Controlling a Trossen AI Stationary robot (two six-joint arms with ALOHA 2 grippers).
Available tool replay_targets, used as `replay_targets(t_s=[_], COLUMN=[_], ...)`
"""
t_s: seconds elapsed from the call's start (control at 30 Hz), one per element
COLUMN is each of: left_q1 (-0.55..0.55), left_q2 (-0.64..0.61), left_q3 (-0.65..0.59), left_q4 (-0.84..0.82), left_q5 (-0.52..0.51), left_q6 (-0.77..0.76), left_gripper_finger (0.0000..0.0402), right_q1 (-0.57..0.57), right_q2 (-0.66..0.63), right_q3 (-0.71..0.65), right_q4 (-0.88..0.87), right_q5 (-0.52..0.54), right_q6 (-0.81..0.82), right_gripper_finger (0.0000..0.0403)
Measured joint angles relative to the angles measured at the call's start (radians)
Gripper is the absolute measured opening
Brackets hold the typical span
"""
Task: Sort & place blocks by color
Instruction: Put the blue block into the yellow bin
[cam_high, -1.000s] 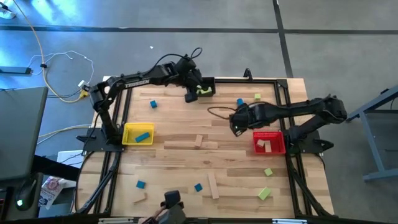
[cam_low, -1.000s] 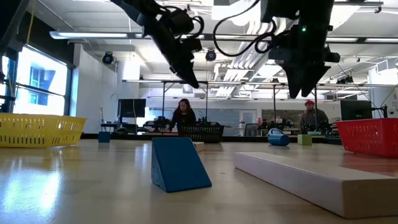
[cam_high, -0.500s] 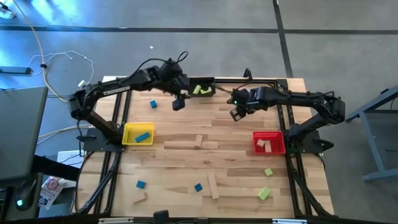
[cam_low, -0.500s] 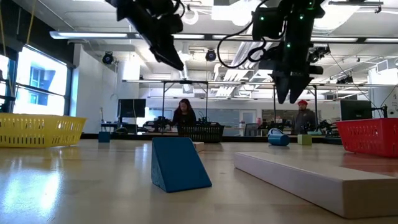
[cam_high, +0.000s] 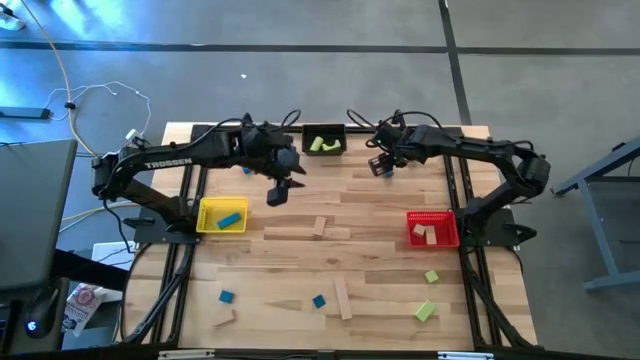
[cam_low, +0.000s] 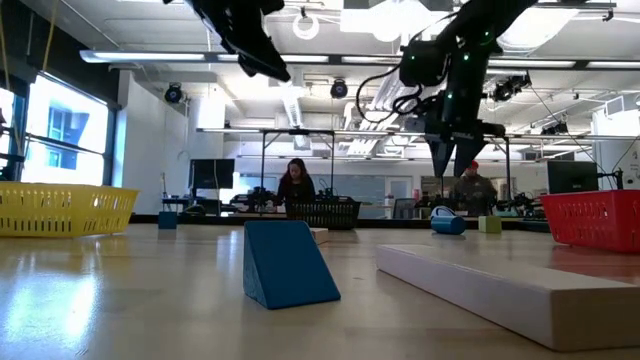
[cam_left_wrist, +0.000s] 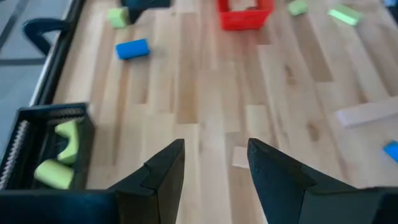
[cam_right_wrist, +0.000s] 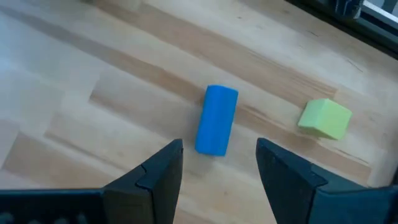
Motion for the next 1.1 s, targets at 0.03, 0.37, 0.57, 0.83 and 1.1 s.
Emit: replay_targets(t_s=[0.03, 0.37, 0.57, 0.83, 1.1], left_q1=[-0.012, -0.078, -0.090, -0.090, -0.089], left_q2=[0.000, 0.000, 0.000, 0.000, 0.000], left_q3=[0.000, 0.000, 0.000, 0.000, 0.000], left_q4=[0.000, -0.002, -0.002, -0.002, -0.002], left_q5=[0.000, -0.003, -0.003, -0.003, -0.138], left_q6=[0.004, -0.009, -0.009, -0.009, -0.009], left_gripper_finger=[0.0161, 0.0161, 0.0161, 0.0161, 0.0161], right_q1=[-0.006, -0.032, -0.037, -0.038, -0.040], right_q2=[0.012, 0.155, 0.237, 0.297, 0.296], right_q3=[0.000, 0.000, 0.000, 0.000, 0.001], right_q4=[0.010, 0.057, 0.062, 0.065, 0.066], right_q5=[0.000, -0.023, -0.016, 0.001, -0.033], right_q6=[-0.007, -0.025, -0.024, -0.025, -0.067], right_gripper_finger=[0.0190, 0.0190, 0.0190, 0.0183, 0.0092])
